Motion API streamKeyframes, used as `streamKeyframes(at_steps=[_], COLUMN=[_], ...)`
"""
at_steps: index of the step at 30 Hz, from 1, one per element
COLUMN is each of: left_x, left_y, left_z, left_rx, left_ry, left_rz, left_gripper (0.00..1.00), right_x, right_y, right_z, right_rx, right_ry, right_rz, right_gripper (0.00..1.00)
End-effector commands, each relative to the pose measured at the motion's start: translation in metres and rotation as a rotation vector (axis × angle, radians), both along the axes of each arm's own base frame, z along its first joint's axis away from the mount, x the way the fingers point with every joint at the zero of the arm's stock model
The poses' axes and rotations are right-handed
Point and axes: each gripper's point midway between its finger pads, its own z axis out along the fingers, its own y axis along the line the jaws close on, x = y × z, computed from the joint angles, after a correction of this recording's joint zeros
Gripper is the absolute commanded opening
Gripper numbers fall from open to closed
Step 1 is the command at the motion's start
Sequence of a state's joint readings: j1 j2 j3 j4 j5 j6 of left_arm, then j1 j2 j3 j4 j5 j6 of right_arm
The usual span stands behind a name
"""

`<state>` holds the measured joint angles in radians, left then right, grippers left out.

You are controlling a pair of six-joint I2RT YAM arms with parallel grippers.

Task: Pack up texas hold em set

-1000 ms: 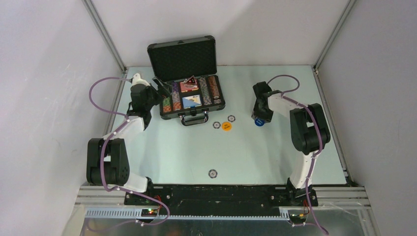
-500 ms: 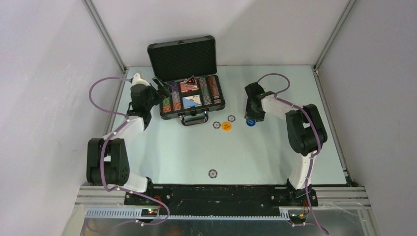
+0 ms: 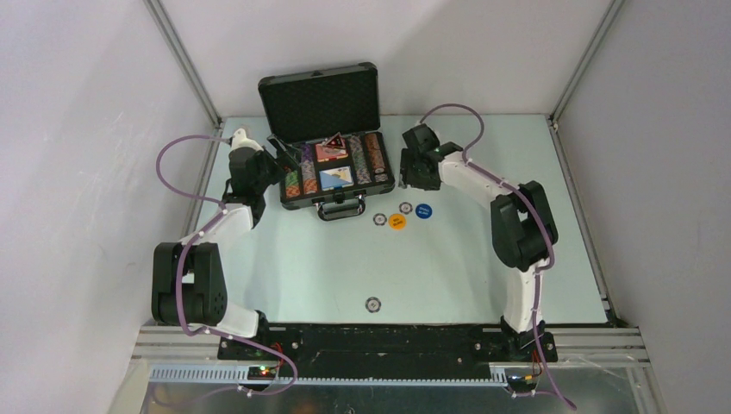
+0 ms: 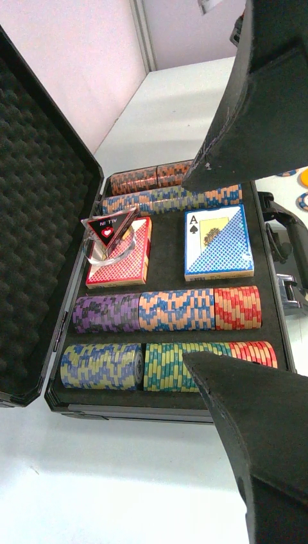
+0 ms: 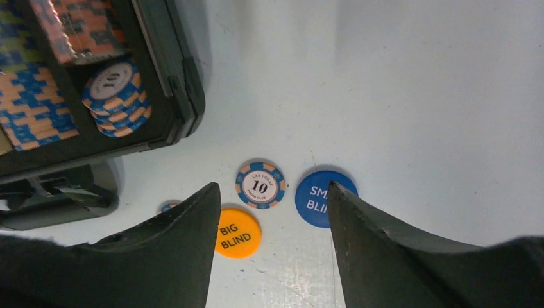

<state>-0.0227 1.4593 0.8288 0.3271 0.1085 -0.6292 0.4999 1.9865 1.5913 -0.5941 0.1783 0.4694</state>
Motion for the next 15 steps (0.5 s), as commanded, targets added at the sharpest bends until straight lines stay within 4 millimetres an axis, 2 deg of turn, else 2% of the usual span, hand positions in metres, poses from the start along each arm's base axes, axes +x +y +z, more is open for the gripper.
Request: streamKeyframes(at_steps=[1,15], left_x=[0.011,0.011], left_y=[0.003,0.003], left_z=[0.024,0.024], left_rx=[-0.008,-0.012], left_ry=[-0.060,-0.059], left_rz=[0.007,0.004], left_gripper=[0.98,0.98], right_x=[-0.006,-0.026], right_y=[-0.010,-0.032], right_z=[-0.017,-0.058], right_rx=[-0.060,-0.095], right_ry=[0.052,0.144], right_rz=[-0.029,-0.086], right_gripper=[0.67,0.70])
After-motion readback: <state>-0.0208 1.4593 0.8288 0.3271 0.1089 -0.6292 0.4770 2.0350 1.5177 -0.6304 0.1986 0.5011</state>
